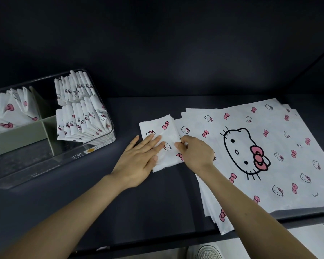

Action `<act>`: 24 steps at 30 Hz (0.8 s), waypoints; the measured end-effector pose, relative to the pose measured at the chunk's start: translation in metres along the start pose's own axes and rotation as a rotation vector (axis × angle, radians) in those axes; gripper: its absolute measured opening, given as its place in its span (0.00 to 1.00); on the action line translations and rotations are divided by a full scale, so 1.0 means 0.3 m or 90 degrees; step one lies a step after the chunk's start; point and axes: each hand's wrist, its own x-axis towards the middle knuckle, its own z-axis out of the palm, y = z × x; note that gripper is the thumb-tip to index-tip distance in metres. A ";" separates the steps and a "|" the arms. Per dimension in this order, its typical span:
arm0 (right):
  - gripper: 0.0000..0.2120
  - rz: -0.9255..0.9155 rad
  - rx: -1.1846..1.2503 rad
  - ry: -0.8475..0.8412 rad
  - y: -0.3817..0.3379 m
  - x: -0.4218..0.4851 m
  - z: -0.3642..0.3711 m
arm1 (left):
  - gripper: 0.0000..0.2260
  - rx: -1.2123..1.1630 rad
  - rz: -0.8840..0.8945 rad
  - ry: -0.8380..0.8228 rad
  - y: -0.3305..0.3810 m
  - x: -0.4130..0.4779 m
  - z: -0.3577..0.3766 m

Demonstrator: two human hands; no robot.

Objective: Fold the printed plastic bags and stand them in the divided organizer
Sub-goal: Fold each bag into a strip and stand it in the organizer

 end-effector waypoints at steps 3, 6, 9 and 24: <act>0.16 0.024 0.072 -0.009 -0.008 -0.028 0.008 | 0.32 -0.013 -0.009 -0.006 -0.002 0.008 -0.003; 0.28 -0.047 -0.019 0.183 -0.021 -0.099 0.083 | 0.35 -0.013 -0.007 -0.009 -0.002 0.009 -0.002; 0.27 -0.076 -0.075 0.337 0.006 -0.128 0.146 | 0.32 -0.031 -0.019 -0.019 0.004 0.008 -0.010; 0.20 -0.088 -0.016 0.370 0.100 -0.120 0.153 | 0.33 0.029 0.012 -0.081 -0.021 0.016 -0.032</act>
